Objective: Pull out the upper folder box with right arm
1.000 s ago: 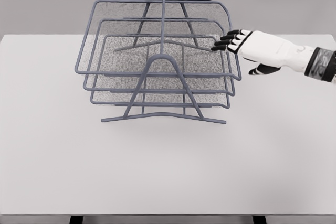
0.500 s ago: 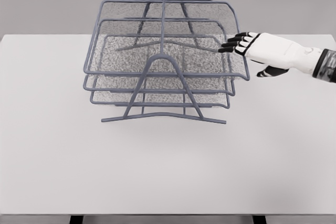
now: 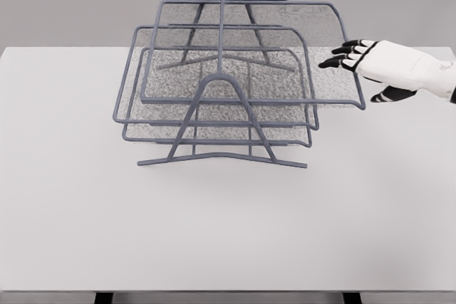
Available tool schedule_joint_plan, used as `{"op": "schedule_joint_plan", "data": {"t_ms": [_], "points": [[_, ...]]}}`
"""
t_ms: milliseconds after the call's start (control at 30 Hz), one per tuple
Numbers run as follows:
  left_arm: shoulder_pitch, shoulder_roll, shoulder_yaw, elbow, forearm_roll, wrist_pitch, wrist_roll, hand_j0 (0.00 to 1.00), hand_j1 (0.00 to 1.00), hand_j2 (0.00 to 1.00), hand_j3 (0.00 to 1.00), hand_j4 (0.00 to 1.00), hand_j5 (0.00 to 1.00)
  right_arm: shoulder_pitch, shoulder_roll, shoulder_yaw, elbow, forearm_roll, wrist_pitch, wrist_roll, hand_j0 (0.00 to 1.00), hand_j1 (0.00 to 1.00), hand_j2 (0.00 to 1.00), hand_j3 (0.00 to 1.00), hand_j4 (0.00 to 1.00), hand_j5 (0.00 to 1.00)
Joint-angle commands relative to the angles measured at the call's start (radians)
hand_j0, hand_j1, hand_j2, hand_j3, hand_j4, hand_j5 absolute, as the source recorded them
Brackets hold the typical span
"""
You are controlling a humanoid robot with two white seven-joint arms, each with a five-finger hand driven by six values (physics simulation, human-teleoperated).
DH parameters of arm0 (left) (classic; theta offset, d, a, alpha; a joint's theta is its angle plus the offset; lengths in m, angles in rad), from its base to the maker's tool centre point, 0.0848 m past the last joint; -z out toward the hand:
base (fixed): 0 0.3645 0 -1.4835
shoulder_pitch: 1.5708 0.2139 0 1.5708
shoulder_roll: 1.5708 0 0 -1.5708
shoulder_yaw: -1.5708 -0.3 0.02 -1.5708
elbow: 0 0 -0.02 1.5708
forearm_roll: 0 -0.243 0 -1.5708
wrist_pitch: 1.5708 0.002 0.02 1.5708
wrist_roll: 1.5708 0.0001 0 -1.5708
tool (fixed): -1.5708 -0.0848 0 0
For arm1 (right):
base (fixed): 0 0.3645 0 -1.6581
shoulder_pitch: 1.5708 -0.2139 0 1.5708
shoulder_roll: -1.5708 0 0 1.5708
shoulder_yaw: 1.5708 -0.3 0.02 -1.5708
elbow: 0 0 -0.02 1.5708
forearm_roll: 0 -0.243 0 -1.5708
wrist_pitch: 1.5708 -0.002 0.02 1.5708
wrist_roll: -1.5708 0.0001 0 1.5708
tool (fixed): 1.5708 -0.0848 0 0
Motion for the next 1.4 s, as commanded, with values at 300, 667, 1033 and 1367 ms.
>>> {"op": "schedule_joint_plan", "data": {"t_ms": [300, 667, 1033, 1367], "points": [[0.0, 0.0, 0.0, 0.0, 0.0, 0.0, 0.0, 1.0, 1.0, 1.0, 1.0, 1.0, 1.0, -0.005, -0.049, -0.003, 0.011, 0.069, -0.007, 0.0, 1.0, 1.0, 1.0, 1.0, 1.0, 1.0], [0.0, 0.0, 0.0, 0.0, 0.0, 0.0, 0.0, 1.0, 1.0, 1.0, 1.0, 1.0, 1.0, -0.02, -0.086, -0.006, 0.001, 0.069, -0.007, -0.002, 1.0, 1.0, 1.0, 1.0, 1.0, 1.0], [0.0, 0.0, 0.0, 0.0, 0.0, 0.0, 0.0, 1.0, 1.0, 1.0, 1.0, 1.0, 1.0, -0.058, -0.118, -0.003, -0.002, 0.072, -0.007, -0.011, 1.0, 1.0, 1.0, 1.0, 1.0, 1.0], [0.0, 0.0, 0.0, 0.0, 0.0, 0.0, 0.0, 1.0, 1.0, 1.0, 1.0, 1.0, 1.0, -0.087, -0.144, -0.006, -0.031, 0.056, -0.007, -0.011, 1.0, 1.0, 1.0, 1.0, 1.0, 1.0]]}}
